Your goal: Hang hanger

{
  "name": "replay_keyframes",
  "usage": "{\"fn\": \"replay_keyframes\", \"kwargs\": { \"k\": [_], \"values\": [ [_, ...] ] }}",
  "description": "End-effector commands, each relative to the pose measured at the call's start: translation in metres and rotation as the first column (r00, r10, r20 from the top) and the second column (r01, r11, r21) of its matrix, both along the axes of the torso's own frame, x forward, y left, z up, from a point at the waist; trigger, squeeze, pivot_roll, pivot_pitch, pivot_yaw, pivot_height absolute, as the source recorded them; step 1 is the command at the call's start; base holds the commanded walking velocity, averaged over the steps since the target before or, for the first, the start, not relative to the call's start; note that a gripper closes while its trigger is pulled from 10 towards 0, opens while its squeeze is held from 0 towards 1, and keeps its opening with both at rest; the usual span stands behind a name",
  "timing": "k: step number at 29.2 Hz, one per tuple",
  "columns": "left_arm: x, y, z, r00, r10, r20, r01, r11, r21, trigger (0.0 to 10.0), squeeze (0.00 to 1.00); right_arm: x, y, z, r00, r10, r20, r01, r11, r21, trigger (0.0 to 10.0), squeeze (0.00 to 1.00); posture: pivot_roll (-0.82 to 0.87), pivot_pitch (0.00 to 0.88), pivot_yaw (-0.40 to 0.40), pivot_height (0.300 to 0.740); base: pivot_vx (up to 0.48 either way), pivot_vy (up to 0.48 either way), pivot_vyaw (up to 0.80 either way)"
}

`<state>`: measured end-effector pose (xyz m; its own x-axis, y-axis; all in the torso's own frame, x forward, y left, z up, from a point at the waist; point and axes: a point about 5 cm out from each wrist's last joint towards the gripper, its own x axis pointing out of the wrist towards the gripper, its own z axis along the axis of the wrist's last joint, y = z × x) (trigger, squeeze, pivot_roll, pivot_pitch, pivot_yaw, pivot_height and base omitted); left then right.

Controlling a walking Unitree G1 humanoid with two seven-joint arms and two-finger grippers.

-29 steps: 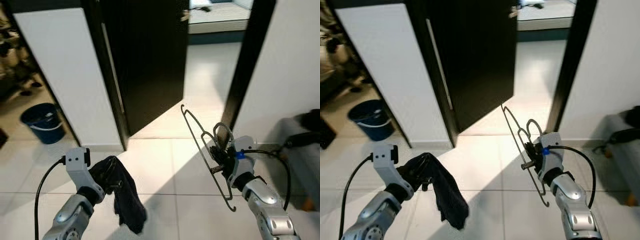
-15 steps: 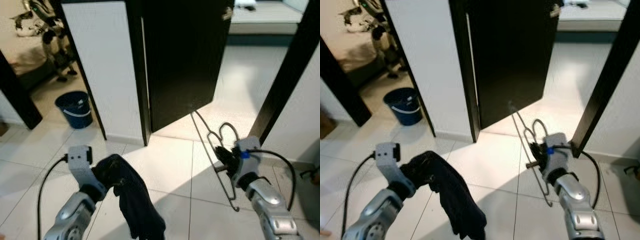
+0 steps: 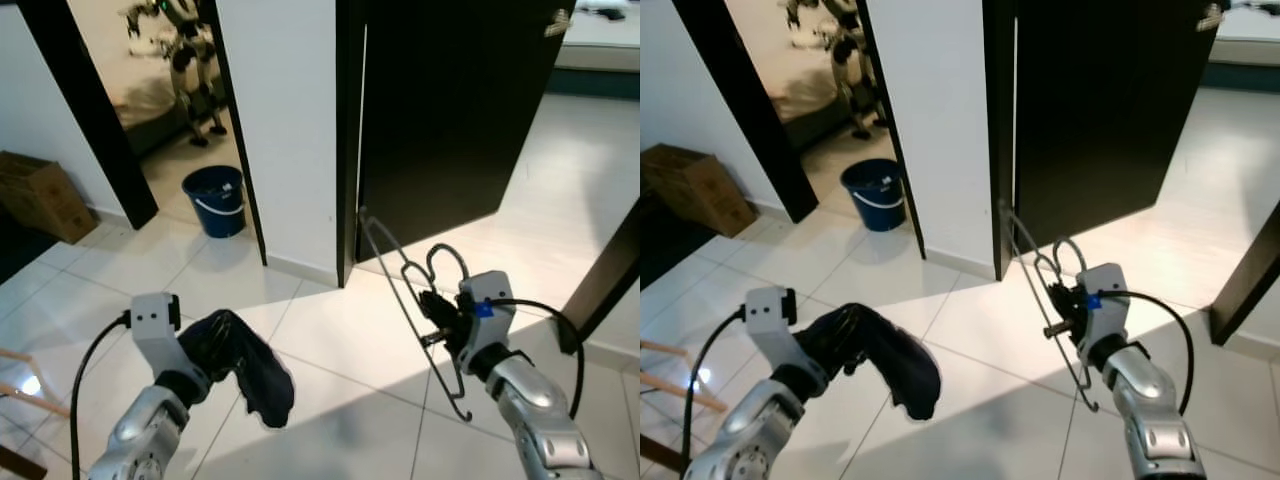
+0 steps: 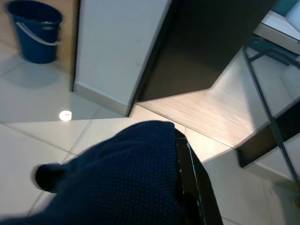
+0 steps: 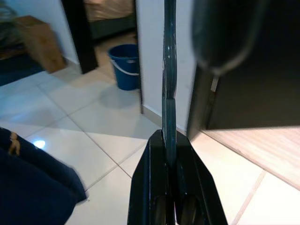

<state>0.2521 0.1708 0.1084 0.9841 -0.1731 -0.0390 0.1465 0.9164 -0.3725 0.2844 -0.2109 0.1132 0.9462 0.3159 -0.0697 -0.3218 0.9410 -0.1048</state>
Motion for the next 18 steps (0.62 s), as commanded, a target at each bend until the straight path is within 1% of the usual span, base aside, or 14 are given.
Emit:
{"fn": "replay_keyframes", "kwargs": {
  "k": [1,18],
  "values": [
    [-0.0019,0.0027,-0.0017,1.0,0.012,0.0,-0.012,1.0,0.015,10.0,0.0,-0.0016,0.0026,-0.002,1.0,0.019,-0.006,-0.019,1.0,0.011,10.0,0.0,-0.02,0.003,0.048,0.74,0.0,0.0,0.68],
    [-0.0024,0.0039,-0.002,1.0,0.02,0.009,-0.02,1.0,0.012,10.0,0.0,-0.0018,0.0042,-0.004,0.999,0.038,-0.012,-0.038,0.999,0.015,10.0,0.0,-0.02,0.0,0.05,0.74,0.0,0.0,0.68]
  ]
}}
